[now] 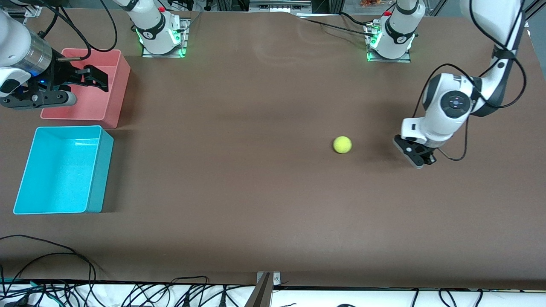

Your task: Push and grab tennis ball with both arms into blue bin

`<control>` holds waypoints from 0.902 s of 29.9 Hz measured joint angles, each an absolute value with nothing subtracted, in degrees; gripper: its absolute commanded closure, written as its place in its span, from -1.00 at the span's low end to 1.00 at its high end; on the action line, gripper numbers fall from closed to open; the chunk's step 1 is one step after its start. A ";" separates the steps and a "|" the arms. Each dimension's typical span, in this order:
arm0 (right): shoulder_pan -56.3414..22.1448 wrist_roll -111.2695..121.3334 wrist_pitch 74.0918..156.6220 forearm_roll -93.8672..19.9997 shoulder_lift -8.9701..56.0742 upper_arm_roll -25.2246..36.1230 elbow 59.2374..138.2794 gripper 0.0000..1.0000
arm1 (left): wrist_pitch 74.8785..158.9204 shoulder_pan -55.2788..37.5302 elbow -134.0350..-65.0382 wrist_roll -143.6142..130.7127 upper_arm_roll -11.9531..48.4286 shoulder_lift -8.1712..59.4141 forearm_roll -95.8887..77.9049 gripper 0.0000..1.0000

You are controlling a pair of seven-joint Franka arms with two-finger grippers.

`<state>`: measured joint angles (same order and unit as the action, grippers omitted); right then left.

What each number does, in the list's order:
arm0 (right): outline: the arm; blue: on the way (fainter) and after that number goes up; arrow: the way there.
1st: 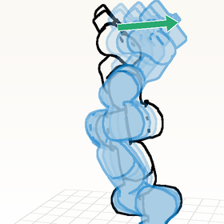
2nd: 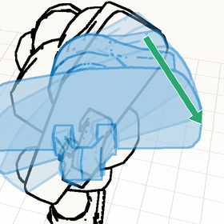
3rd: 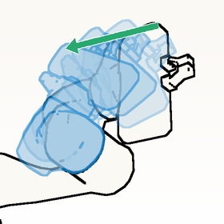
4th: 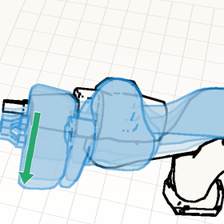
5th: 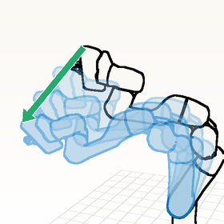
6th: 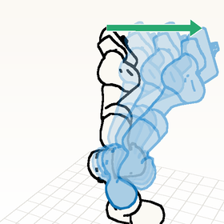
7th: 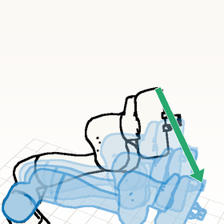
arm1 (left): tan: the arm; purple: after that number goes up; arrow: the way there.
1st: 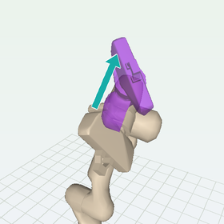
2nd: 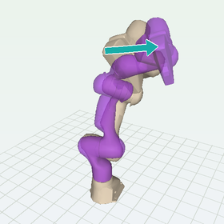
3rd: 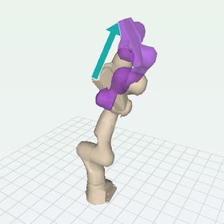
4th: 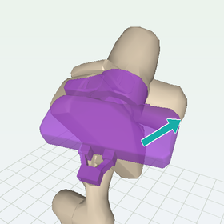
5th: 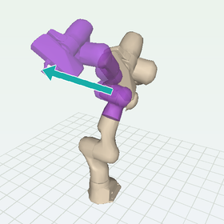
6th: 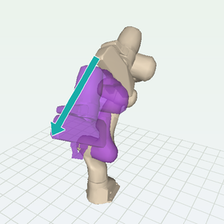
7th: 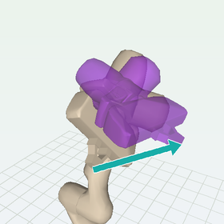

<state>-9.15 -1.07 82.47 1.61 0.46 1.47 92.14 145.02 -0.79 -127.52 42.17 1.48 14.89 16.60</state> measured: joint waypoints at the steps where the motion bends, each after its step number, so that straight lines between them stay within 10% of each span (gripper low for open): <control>1: -9.15 -1.07 82.47 1.61 0.46 1.47 92.14 -1.00 | 145.02 -0.66 -127.52 42.26 1.49 14.86 16.60 1.00; 27: -10.74 -1.07 77.00 -4.28 1.80 0.27 92.32 -1.00 | 131.88 -3.45 -126.08 42.17 2.40 -1.50 11.93 1.00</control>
<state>-10.74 -1.07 77.00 -4.28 1.80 0.27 92.32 131.88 -3.45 -126.08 42.17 2.40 -1.50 11.93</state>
